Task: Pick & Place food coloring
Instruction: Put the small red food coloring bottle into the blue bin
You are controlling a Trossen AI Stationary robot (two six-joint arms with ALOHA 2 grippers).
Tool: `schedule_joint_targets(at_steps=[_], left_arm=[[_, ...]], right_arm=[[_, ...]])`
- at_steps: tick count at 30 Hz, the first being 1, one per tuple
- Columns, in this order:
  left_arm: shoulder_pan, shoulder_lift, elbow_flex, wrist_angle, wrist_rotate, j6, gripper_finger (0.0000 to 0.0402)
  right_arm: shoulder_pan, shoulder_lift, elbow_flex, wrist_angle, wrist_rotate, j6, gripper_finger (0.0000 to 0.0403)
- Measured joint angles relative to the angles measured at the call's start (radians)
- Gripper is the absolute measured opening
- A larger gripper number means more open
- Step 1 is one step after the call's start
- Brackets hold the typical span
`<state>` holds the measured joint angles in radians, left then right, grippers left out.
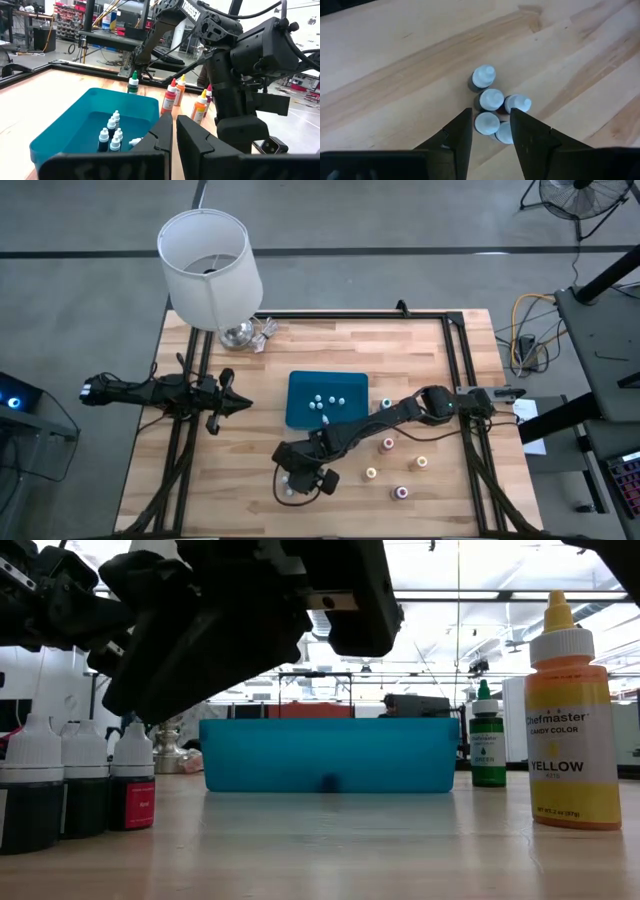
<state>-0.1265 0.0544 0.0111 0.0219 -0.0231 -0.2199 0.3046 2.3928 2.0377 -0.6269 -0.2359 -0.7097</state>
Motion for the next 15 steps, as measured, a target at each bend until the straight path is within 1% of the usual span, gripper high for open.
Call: schedule_joint_targets(at_steps=[7,15], left_arm=[[0.000,0.000,0.000,0.000,0.000,0.000,0.0000],[0.000,0.000,0.000,0.000,0.000,0.000,0.0000]], right_arm=[[0.000,0.000,-0.028,0.025,-0.002,-0.005,0.0128],[0.000,-0.001,-0.042,0.036,-0.003,-0.005,0.0118]])
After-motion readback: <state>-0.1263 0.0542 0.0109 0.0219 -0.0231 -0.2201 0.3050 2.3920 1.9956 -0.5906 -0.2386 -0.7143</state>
